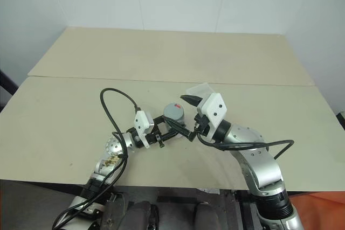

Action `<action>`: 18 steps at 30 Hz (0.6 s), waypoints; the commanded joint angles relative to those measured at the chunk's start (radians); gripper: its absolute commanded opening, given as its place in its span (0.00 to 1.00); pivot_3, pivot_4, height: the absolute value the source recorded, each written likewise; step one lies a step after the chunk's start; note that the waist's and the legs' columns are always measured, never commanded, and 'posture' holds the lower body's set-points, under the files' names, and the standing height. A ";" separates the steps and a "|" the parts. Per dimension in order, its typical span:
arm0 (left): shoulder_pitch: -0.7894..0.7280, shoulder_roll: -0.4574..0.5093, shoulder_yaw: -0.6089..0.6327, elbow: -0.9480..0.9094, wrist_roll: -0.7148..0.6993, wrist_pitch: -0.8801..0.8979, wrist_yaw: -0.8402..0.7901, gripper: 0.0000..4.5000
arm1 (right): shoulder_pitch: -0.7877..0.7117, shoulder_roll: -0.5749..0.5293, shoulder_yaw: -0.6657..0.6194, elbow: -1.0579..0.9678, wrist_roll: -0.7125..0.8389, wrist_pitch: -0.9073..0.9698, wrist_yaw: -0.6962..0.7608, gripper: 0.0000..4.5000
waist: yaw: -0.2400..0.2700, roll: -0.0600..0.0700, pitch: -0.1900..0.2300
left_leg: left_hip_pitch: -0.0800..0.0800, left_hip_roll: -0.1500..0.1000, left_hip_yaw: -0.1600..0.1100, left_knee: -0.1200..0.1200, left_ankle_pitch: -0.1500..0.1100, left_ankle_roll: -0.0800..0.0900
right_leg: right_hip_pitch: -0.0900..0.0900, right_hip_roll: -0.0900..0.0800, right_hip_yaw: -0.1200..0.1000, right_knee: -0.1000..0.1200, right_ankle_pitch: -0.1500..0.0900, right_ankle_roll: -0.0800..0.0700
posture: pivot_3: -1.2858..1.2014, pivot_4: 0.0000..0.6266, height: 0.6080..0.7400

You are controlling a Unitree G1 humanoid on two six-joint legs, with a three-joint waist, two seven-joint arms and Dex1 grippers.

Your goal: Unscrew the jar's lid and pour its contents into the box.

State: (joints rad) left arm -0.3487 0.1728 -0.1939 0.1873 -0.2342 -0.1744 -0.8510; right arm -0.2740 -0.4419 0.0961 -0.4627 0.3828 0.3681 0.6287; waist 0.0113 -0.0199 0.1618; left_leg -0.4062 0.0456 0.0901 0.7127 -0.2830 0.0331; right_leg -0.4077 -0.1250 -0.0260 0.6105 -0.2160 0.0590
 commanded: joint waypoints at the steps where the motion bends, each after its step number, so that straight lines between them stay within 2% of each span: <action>1: -0.008 0.000 0.012 -0.041 -0.011 -0.023 0.000 0.44 | -0.001 -0.008 -0.044 -0.034 0.020 -0.001 -0.004 0.98 | 0.000 0.000 0.000 | 0.000 0.000 0.000 0.000 0.000 0.000 | 0.000 0.000 0.000 0.000 0.000 0.000 | 0.52 0.24 1.00; 18: -0.024 0.010 0.028 -0.025 -0.013 -0.030 0.001 0.44 | 0.028 -0.030 -0.078 -0.008 0.001 -0.029 -0.006 0.98 | 0.000 0.000 0.000 | 0.000 0.000 0.000 0.000 0.000 0.000 | 0.000 0.000 0.000 0.000 0.000 0.000 | 0.52 0.24 1.00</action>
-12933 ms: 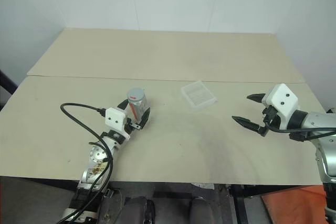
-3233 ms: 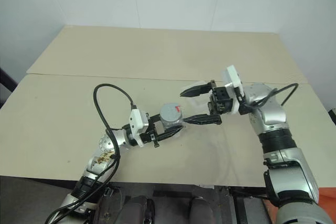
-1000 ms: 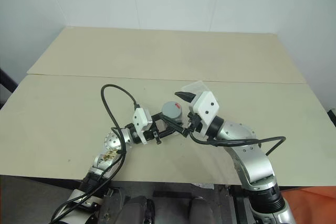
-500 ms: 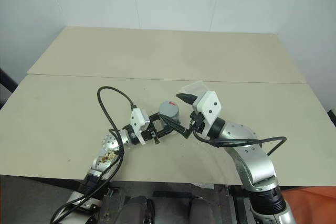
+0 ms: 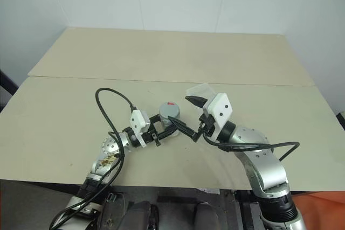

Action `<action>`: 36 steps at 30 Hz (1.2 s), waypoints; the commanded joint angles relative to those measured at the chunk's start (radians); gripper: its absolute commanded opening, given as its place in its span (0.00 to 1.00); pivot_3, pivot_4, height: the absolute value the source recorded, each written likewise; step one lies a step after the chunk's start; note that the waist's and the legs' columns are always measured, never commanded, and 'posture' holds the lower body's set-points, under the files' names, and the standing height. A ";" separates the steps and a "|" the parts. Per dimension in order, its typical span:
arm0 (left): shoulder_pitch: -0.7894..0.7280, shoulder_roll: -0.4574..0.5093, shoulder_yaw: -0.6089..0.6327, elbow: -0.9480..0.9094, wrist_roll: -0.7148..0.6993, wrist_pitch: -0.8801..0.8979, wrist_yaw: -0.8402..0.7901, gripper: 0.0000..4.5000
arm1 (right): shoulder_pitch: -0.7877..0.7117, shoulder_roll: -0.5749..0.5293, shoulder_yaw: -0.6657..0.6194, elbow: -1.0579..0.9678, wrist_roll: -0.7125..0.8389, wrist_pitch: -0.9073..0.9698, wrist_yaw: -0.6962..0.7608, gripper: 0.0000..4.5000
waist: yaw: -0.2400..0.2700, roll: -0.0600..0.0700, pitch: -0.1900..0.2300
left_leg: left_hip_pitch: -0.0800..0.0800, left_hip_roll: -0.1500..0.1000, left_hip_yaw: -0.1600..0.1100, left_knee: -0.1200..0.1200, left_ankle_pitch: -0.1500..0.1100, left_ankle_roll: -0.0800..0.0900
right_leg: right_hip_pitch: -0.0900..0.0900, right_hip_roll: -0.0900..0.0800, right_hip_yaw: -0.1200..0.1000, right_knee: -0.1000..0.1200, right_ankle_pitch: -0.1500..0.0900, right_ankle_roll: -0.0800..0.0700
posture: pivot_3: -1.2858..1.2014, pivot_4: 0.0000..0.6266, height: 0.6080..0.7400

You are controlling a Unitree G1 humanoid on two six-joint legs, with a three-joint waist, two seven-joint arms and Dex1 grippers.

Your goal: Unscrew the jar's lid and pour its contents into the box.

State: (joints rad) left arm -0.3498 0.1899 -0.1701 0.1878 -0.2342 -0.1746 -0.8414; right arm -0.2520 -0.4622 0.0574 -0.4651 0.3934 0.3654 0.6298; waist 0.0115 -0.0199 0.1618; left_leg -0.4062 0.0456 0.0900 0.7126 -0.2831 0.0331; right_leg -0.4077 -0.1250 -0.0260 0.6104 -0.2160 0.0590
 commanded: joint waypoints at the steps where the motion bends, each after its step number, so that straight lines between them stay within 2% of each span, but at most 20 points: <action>1: -0.023 -0.007 0.005 -0.025 -0.013 -0.031 -0.009 0.44 | 0.009 -0.013 -0.044 -0.004 -0.010 -0.028 -0.007 0.98 | 0.000 0.000 0.000 | 0.000 0.000 0.000 0.000 0.000 0.000 | 0.000 0.000 0.000 0.000 0.000 0.000 | 0.52 0.24 1.00; 12: -0.020 -0.010 0.008 -0.029 -0.013 -0.033 -0.004 0.44 | 0.001 -0.030 -0.092 0.050 -0.031 -0.063 -0.009 0.98 | 0.000 0.000 0.000 | 0.000 0.000 0.000 0.000 0.000 0.000 | 0.000 0.000 0.000 0.000 0.000 0.000 | 0.52 0.24 1.00; 21: -0.034 -0.003 0.011 -0.005 0.006 -0.041 0.005 0.44 | -0.018 -0.040 -0.131 -0.035 0.066 -0.049 0.041 0.98 | 0.000 0.000 0.000 | 0.000 0.000 0.000 0.000 0.000 0.000 | 0.000 0.000 0.000 0.000 0.000 0.000 | 0.52 0.24 1.00; 25: -0.039 -0.004 0.009 -0.002 0.002 -0.039 0.003 0.44 | -0.022 -0.029 -0.096 -0.069 0.080 -0.042 0.049 0.98 | 0.000 0.000 0.000 | 0.000 0.000 0.000 0.000 0.000 0.000 | 0.000 0.000 0.000 0.000 0.000 0.000 | 0.52 0.24 1.00; 36: -0.041 -0.001 -0.003 -0.011 0.002 -0.040 -0.009 0.44 | -0.080 0.035 0.047 0.043 -0.019 -0.127 0.090 0.98 | -0.001 0.000 0.000 | 0.000 0.000 0.000 0.000 0.000 0.000 | 0.000 0.000 0.000 0.000 0.000 0.000 | 0.52 0.24 1.00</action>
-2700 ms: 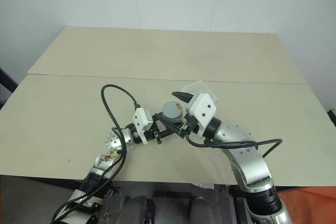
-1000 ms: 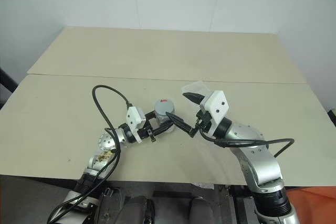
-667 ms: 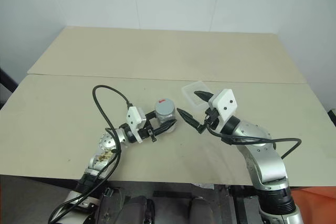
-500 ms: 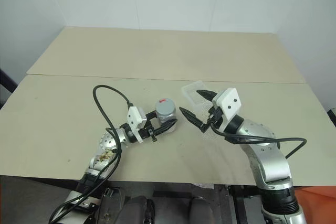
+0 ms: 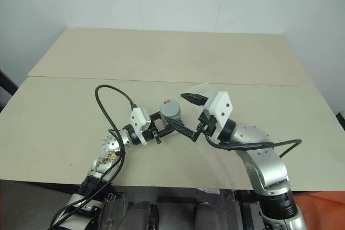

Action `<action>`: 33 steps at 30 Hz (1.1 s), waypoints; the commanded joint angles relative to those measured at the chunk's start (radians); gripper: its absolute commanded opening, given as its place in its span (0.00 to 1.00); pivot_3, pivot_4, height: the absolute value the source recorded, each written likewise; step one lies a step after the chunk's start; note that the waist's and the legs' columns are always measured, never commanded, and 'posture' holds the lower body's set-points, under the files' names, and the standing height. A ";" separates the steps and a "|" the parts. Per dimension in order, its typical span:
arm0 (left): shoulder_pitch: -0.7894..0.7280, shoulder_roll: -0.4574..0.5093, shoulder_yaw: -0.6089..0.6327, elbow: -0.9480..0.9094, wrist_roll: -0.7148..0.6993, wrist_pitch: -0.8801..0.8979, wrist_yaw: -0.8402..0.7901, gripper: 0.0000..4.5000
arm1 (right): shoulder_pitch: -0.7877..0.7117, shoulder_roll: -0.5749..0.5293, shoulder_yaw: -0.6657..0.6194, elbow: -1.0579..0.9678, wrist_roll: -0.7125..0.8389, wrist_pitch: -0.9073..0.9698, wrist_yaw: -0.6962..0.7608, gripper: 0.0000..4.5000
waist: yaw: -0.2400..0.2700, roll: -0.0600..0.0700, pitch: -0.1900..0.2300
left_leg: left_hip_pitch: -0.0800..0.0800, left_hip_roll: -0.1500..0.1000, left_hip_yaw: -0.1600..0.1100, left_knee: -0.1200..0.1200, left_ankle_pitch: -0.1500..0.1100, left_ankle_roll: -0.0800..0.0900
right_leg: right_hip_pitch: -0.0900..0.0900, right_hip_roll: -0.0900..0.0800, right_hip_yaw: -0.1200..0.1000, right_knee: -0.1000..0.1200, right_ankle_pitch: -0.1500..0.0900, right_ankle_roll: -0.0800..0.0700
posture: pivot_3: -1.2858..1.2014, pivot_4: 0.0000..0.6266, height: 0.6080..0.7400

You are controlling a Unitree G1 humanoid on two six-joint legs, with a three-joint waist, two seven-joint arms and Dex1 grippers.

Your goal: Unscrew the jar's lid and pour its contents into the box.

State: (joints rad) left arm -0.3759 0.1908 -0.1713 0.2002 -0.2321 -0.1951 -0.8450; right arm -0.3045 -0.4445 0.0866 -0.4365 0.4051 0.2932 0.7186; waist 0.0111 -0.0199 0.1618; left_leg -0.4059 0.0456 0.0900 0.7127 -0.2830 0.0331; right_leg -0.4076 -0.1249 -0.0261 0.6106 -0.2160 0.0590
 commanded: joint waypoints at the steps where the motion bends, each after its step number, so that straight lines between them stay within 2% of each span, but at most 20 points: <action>1: -0.015 -0.002 -0.002 -0.023 0.000 -0.020 -0.006 0.44 | -0.036 0.026 0.024 0.030 -0.037 -0.064 0.002 0.98 | 0.000 0.000 0.000 | 0.000 0.000 0.000 0.000 0.000 0.000 | 0.000 0.000 0.000 0.000 0.000 0.000 | 0.52 0.24 1.00; 8: -0.011 -0.003 -0.006 -0.026 0.002 -0.023 -0.005 0.44 | -0.092 0.079 0.059 0.133 -0.099 -0.115 -0.015 0.98 | 0.000 0.000 0.000 | 0.000 0.000 0.000 0.000 0.000 0.000 | 0.000 0.000 0.000 0.000 0.000 0.000 | 0.52 0.24 1.00; 12: -0.001 -0.004 -0.008 -0.034 0.004 -0.023 0.000 0.44 | -0.098 0.097 0.034 0.155 -0.094 -0.102 -0.035 0.98 | -0.001 0.000 0.000 | 0.000 0.000 0.000 0.000 0.000 0.000 | 0.000 0.000 0.000 0.000 0.000 0.000 | 0.52 0.24 1.00; 24: 0.030 0.008 -0.001 -0.059 0.001 -0.024 0.012 0.44 | -0.009 0.031 -0.047 0.110 -0.022 -0.084 -0.002 0.98 | -0.001 0.000 0.000 | 0.000 0.000 0.000 0.000 0.000 0.000 | 0.000 0.000 0.000 0.000 0.000 0.000 | 0.52 0.24 1.00; 33: 0.042 0.009 0.002 -0.069 -0.006 -0.033 0.010 0.44 | 0.026 -0.038 -0.065 0.103 -0.032 -0.130 0.035 0.98 | 0.001 0.000 0.000 | 0.000 0.000 0.000 0.000 0.000 0.000 | 0.000 0.000 0.000 0.000 0.000 0.000 | 0.52 0.24 1.00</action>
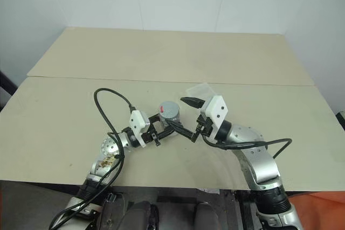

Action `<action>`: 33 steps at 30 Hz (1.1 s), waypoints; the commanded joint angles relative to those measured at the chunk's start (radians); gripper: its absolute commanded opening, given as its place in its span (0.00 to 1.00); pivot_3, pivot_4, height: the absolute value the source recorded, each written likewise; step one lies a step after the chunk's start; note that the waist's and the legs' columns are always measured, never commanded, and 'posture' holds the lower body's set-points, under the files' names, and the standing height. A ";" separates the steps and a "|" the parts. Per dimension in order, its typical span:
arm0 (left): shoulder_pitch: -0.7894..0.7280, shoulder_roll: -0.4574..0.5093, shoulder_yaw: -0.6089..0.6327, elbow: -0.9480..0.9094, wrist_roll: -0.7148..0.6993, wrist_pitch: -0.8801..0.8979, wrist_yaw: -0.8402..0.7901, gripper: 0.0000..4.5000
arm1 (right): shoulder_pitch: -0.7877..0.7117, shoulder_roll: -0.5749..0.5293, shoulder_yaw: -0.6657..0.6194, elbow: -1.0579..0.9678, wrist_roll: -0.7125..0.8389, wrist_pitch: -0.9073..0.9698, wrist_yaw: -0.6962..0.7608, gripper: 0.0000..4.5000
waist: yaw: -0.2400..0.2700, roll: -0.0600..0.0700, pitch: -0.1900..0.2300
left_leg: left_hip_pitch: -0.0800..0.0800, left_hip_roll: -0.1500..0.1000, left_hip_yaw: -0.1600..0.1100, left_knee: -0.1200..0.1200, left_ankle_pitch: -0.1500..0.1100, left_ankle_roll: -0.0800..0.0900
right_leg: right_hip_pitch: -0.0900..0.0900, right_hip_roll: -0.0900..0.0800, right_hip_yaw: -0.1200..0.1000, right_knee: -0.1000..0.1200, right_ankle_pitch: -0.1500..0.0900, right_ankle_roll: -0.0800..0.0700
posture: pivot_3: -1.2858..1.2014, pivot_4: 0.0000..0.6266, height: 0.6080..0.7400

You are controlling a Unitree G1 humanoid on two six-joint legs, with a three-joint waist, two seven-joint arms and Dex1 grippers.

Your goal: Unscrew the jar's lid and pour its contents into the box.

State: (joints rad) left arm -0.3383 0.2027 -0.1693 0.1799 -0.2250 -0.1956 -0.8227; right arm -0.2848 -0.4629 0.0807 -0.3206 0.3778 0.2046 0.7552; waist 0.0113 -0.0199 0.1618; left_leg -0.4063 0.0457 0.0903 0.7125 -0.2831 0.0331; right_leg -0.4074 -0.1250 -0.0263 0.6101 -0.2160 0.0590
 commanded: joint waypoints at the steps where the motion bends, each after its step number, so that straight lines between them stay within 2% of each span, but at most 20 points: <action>1: 0.005 -0.003 0.000 -0.049 -0.015 -0.035 -0.015 0.44 | 0.008 -0.026 -0.063 -0.006 -0.006 -0.047 0.004 0.98 | 0.001 0.000 0.000 | 0.000 0.000 0.000 0.000 0.000 0.000 | 0.000 0.000 0.000 0.000 0.000 0.000 | 0.52 0.24 1.00; 14: -0.010 -0.015 -0.003 -0.023 -0.007 -0.047 -0.021 0.44 | 0.024 -0.098 -0.128 0.007 0.003 -0.067 0.045 0.98 | 0.001 0.000 0.000 | 0.000 0.000 0.000 0.000 0.000 0.000 | 0.000 0.000 0.000 0.000 0.000 0.000 | 0.52 0.24 1.00; 18: -0.019 -0.018 -0.003 -0.015 -0.005 -0.047 -0.021 0.44 | 0.041 -0.135 -0.158 -0.026 0.105 -0.004 0.115 0.98 | 0.001 0.000 0.000 | 0.000 0.000 0.000 0.000 0.000 0.000 | 0.000 0.000 0.000 0.000 0.000 0.000 | 0.52 0.24 1.00; 24: -0.030 -0.023 -0.006 -0.014 -0.005 -0.045 -0.022 0.44 | 0.055 -0.134 -0.125 -0.080 0.137 0.014 0.145 0.98 | 0.000 0.000 0.000 | 0.000 0.000 0.000 0.000 0.000 0.000 | 0.000 0.000 0.000 0.000 0.000 0.000 | 0.52 0.24 1.00; 33: -0.030 -0.028 -0.021 -0.014 0.004 -0.053 -0.032 0.44 | -0.070 -0.055 -0.007 -0.025 0.086 0.046 0.126 0.98 | -0.001 0.000 0.000 | 0.001 0.000 0.000 0.000 0.000 0.000 | 0.000 0.000 0.001 0.000 0.000 0.000 | 0.52 0.24 1.00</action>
State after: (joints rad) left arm -0.3542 0.1807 -0.1826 0.1849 -0.2237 -0.2176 -0.8502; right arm -0.3365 -0.5241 0.0654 -0.3409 0.4694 0.2437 0.8861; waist 0.0102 -0.0199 0.1618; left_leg -0.4052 0.0456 0.0900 0.7129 -0.2830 0.0330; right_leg -0.4069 -0.1250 -0.0258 0.6105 -0.2159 0.0590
